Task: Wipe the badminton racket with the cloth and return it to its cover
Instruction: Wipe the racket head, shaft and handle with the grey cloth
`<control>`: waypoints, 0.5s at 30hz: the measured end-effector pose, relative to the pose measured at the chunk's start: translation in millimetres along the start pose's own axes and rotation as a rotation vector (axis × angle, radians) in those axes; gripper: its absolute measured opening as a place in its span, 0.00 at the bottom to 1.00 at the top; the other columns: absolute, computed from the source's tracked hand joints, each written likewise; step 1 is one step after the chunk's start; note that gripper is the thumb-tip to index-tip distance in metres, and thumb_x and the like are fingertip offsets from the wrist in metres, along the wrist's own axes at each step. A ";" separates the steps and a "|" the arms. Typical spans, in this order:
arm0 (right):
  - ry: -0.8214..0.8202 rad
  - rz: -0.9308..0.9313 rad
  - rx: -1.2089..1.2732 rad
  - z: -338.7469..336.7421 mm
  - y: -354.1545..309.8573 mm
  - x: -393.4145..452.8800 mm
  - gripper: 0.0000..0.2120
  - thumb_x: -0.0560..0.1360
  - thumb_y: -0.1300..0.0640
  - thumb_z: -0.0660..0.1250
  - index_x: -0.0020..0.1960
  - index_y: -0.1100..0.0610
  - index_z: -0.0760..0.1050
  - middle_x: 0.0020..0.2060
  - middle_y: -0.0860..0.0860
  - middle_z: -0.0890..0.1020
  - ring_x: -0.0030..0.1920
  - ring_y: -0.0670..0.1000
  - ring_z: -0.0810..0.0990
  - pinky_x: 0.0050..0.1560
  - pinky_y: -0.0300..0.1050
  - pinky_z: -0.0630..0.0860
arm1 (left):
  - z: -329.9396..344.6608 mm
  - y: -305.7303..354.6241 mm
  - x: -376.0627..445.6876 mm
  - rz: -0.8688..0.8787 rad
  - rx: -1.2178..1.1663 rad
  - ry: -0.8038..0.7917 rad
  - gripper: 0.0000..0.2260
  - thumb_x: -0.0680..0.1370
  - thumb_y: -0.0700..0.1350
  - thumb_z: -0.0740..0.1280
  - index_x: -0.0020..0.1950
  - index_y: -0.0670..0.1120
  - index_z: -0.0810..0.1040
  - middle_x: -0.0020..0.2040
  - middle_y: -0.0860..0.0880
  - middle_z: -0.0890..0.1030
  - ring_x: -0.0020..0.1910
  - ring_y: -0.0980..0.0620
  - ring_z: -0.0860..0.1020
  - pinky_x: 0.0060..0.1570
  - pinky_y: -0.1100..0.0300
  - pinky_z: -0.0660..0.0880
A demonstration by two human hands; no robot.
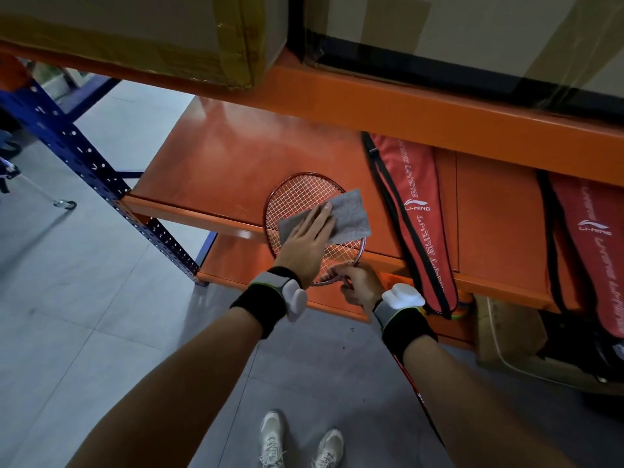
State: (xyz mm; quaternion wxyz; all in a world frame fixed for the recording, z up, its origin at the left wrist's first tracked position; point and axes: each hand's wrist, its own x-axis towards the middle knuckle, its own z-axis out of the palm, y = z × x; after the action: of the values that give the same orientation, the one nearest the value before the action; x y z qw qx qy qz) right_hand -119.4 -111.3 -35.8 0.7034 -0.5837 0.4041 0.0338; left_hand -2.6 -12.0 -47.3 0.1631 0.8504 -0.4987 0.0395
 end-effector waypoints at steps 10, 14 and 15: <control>0.060 -0.070 -0.203 -4.9 6.1 4.2 0.14 0.79 0.51 0.64 0.39 0.57 0.77 0.20 0.48 0.65 0.19 0.46 0.62 0.23 0.39 0.60 | -37.3 -42.7 4.4 -0.490 -0.281 0.351 0.16 0.83 0.41 0.56 0.69 0.44 0.73 0.59 0.43 0.82 0.57 0.42 0.80 0.55 0.49 0.77; 0.059 -0.086 -0.225 -7.0 6.0 6.6 0.15 0.80 0.50 0.62 0.40 0.57 0.75 0.20 0.48 0.66 0.19 0.46 0.63 0.26 0.40 0.62 | -44.4 -67.8 -4.0 -0.721 -0.413 0.506 0.16 0.83 0.45 0.56 0.69 0.44 0.74 0.64 0.43 0.79 0.64 0.43 0.77 0.62 0.50 0.73; 0.058 -0.093 -0.225 -6.9 6.1 6.9 0.15 0.80 0.50 0.62 0.39 0.57 0.75 0.21 0.49 0.66 0.19 0.46 0.63 0.26 0.41 0.62 | -44.5 -71.8 -5.6 -0.809 -0.439 0.529 0.17 0.83 0.45 0.56 0.69 0.44 0.73 0.64 0.43 0.79 0.64 0.43 0.77 0.62 0.51 0.73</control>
State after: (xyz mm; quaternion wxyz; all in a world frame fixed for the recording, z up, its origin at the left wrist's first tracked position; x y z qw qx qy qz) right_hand -121.5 -118.1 -44.8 0.6223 -0.6776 0.3907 0.0293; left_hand 60.7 39.0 -23.7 0.4597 0.8817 -0.0693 0.0812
